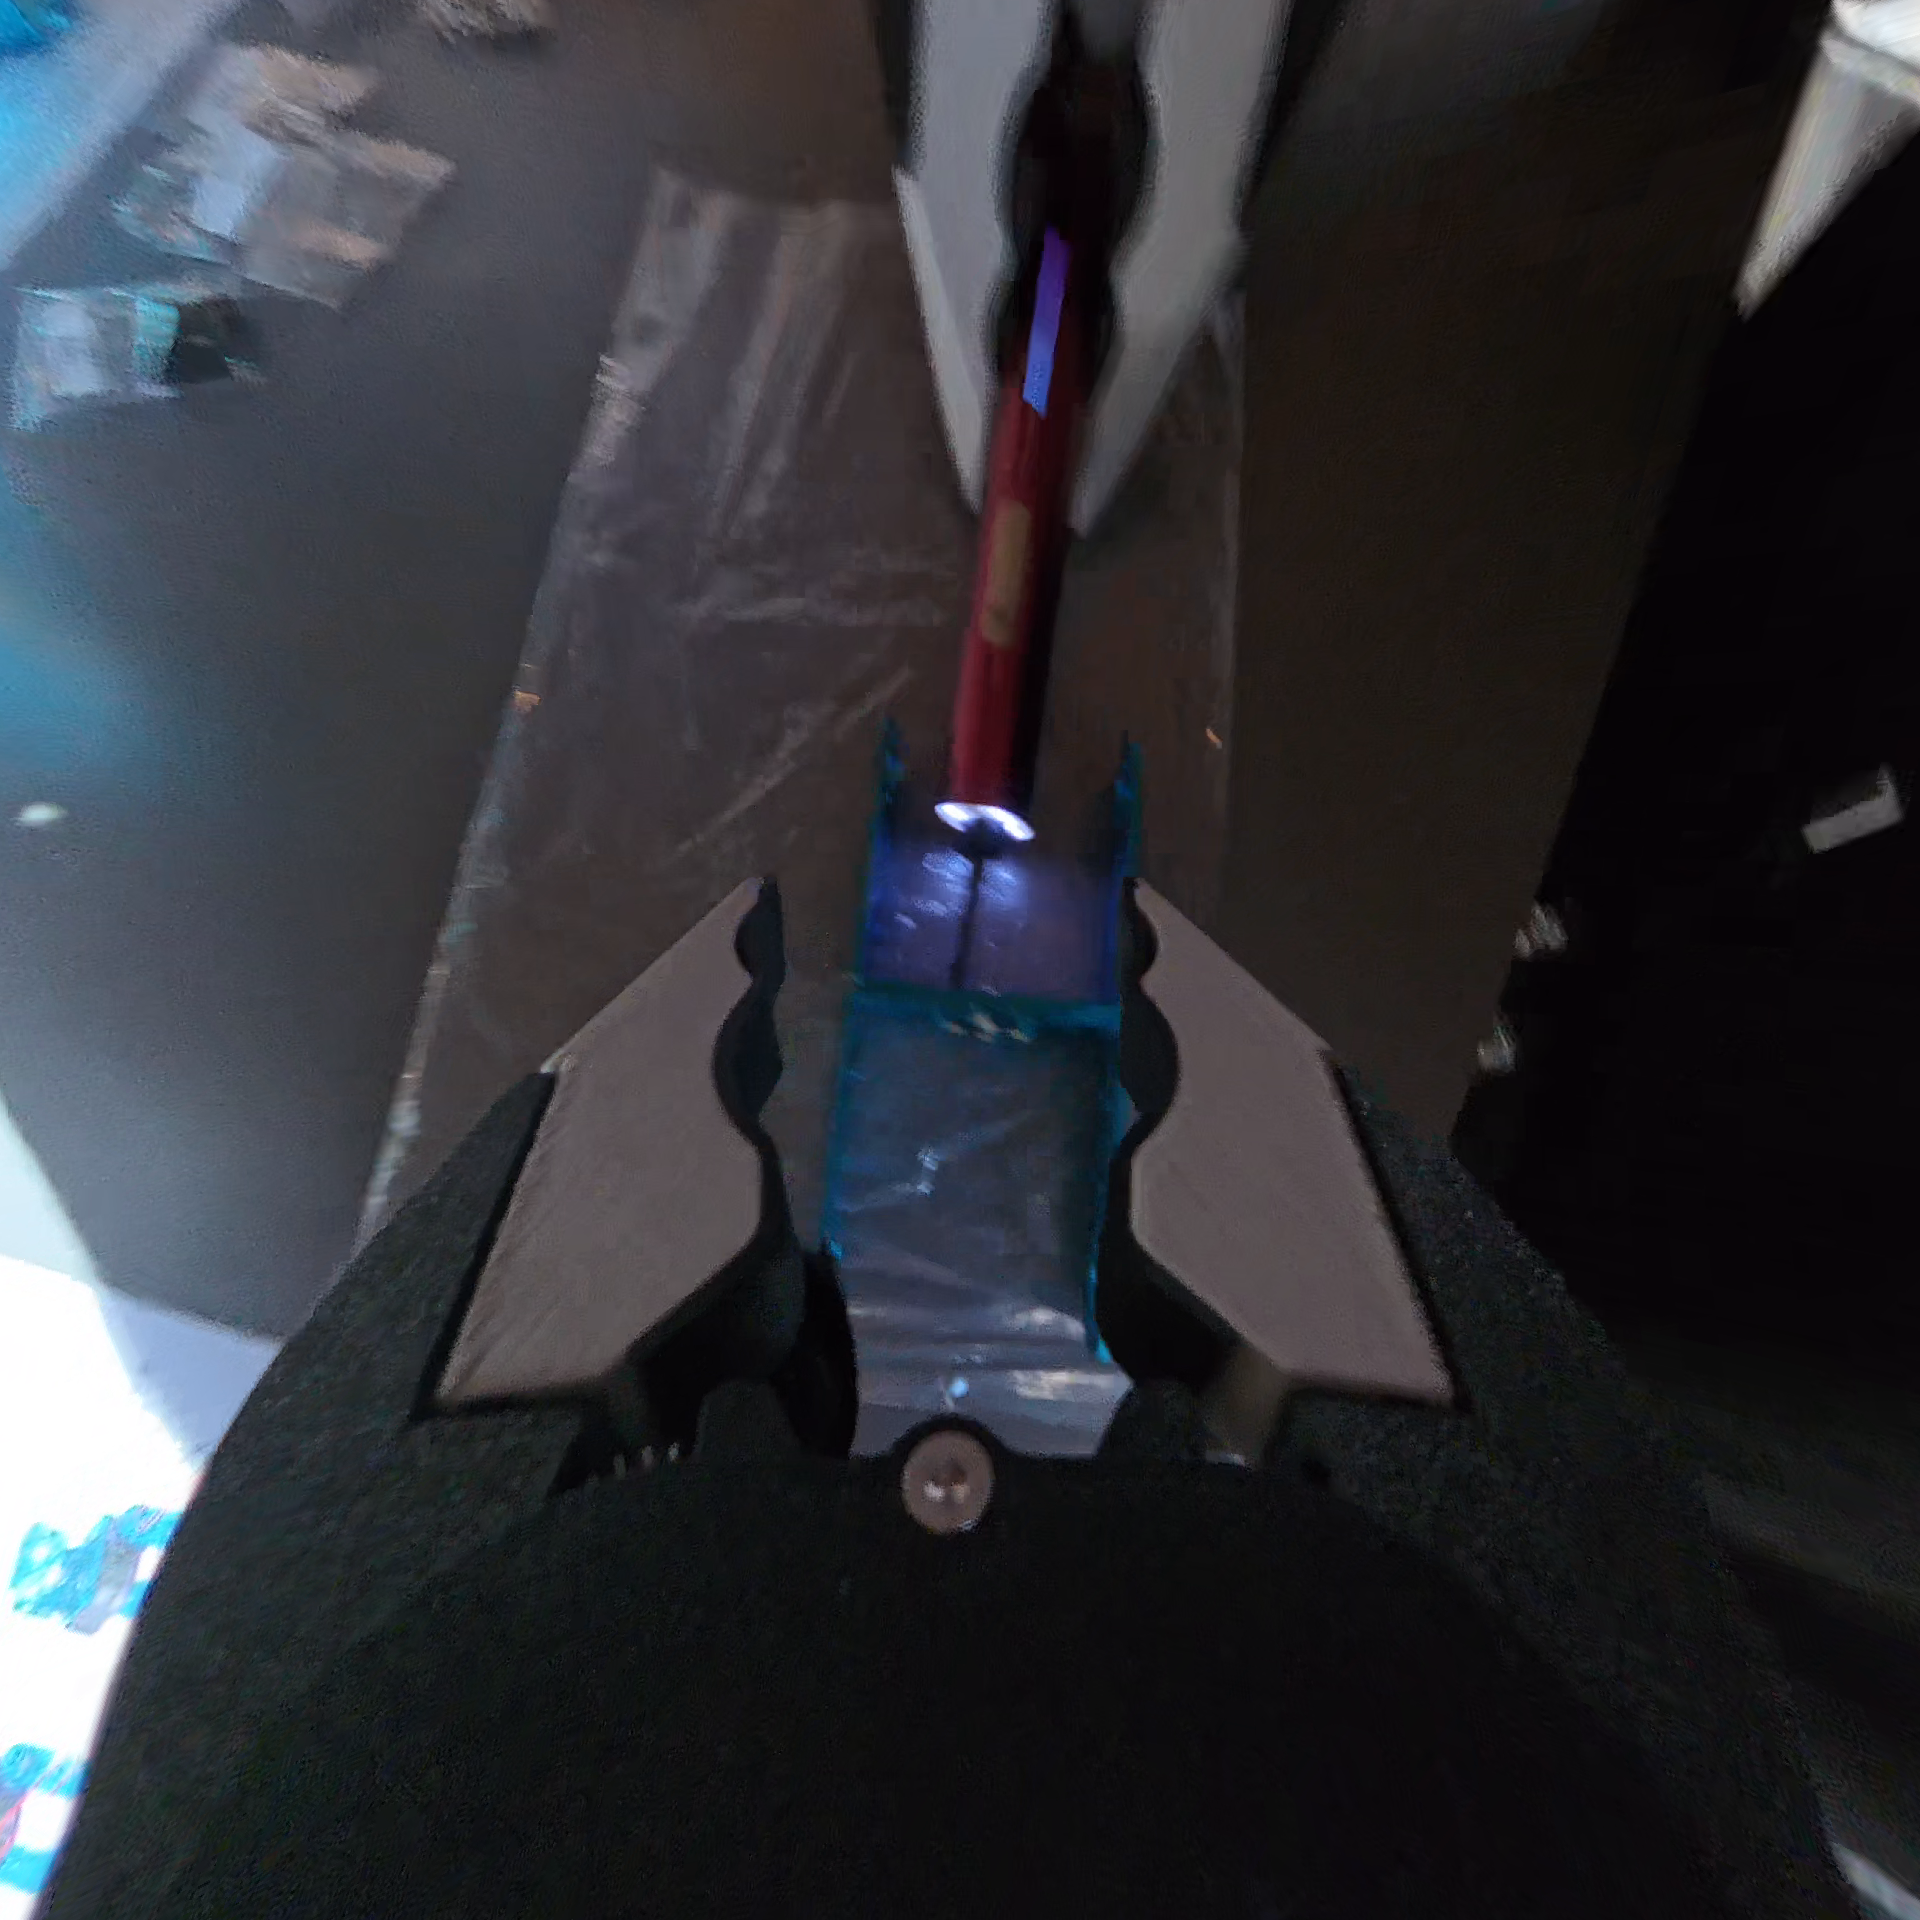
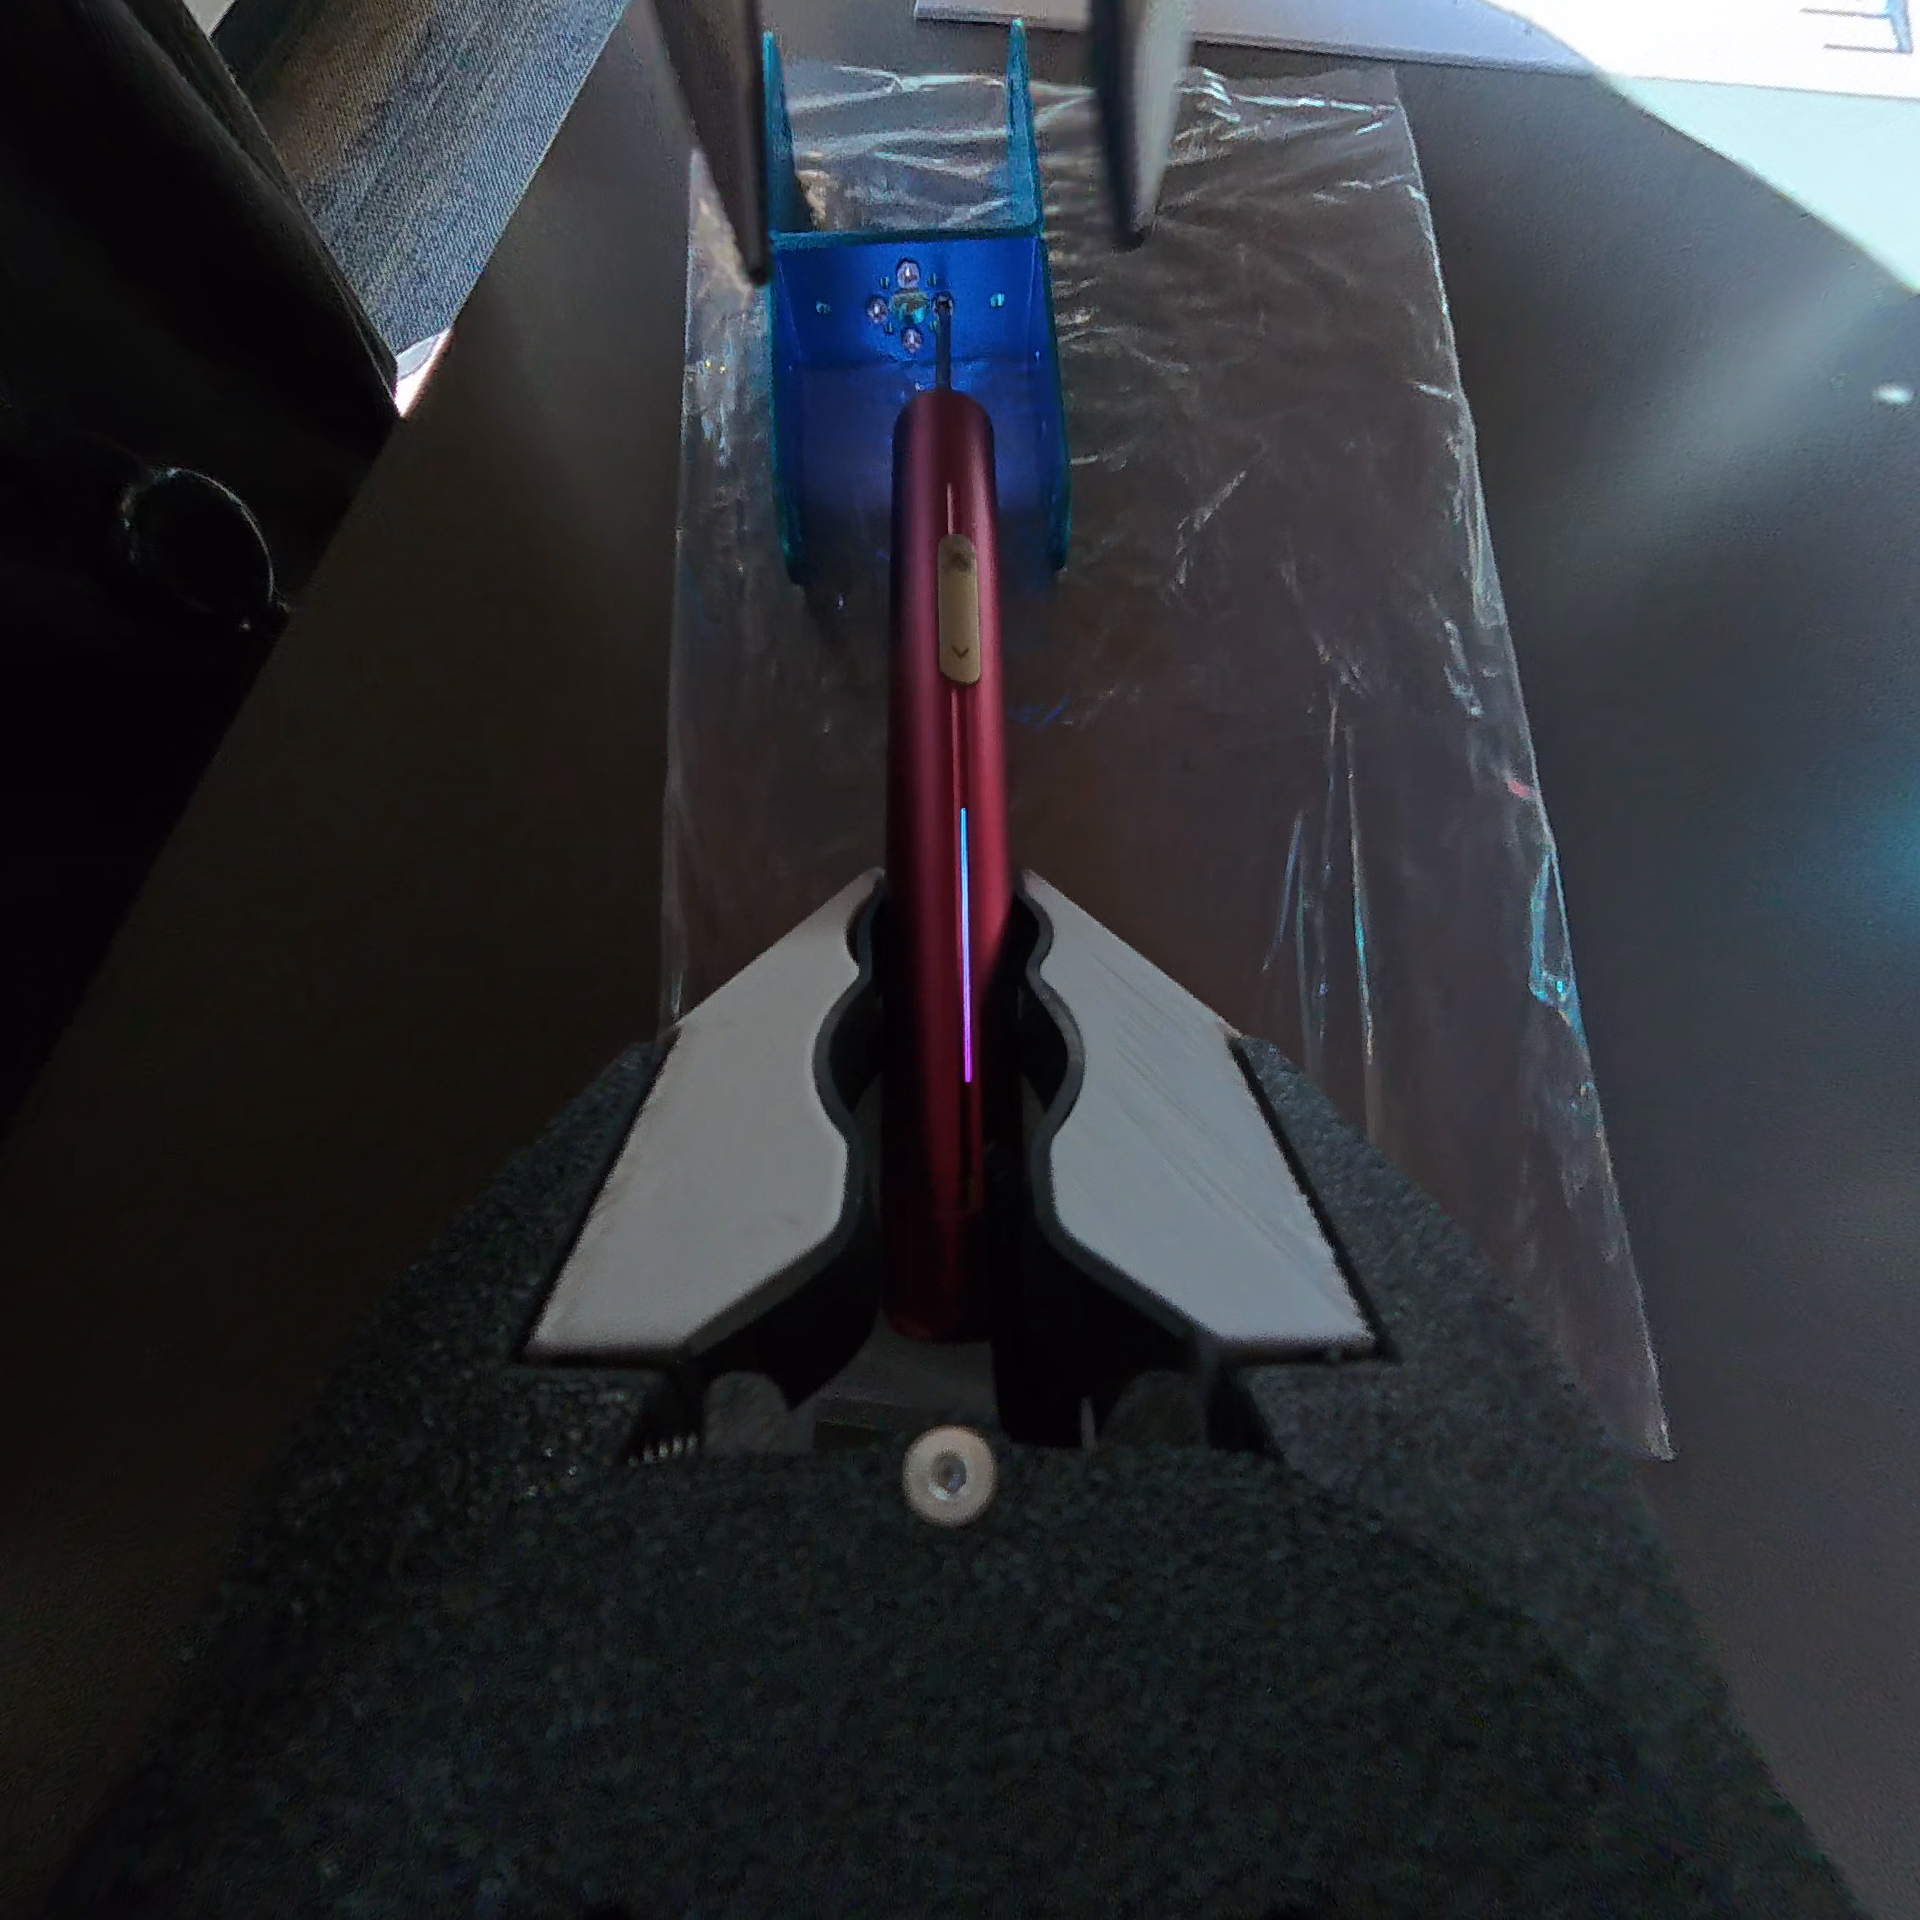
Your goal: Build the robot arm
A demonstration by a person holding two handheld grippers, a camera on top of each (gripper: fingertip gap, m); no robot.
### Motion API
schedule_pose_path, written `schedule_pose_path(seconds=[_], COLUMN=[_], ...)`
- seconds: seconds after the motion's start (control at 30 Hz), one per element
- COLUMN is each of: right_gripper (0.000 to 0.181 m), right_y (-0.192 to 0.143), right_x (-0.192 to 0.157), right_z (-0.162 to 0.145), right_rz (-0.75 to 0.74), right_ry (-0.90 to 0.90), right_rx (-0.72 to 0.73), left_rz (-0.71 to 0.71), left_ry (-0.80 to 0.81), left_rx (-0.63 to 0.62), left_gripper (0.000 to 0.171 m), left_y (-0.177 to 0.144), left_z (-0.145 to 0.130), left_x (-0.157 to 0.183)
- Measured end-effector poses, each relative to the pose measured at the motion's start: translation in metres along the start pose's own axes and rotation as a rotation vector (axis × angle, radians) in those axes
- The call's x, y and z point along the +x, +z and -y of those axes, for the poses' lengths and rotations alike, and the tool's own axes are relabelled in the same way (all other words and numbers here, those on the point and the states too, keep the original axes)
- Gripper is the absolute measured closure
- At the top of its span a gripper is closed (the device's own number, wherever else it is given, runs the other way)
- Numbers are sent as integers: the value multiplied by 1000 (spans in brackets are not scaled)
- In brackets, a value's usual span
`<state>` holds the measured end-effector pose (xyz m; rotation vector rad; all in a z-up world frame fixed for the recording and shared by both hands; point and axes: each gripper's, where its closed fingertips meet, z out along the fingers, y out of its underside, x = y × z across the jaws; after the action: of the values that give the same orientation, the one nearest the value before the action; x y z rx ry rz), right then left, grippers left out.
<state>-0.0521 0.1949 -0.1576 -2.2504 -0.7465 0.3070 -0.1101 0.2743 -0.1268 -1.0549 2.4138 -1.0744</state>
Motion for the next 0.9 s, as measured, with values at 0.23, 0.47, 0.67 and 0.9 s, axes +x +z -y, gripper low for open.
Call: schedule_pose_path(seconds=[0.23,0.47,0.67,0.9], right_gripper=[162,161,161,161], right_y=[2,4,6,4], right_x=[3,4,5,13], right_z=[3,3,6,8], right_rz=[-18,-33,-39,-73], right_ry=[-19,-29,-46,-125], right_rx=[-2,-2,-2,-11], left_rz=[-85,47,144,152], left_ry=[-446,-664,-872,-985], left_rx=[15,-31,-8,24], left_gripper=[116,123,117,103], left_y=[-2,-50,-21,6], left_z=[12,-9,-19,-15], left_x=[-22,-26,4,-2])
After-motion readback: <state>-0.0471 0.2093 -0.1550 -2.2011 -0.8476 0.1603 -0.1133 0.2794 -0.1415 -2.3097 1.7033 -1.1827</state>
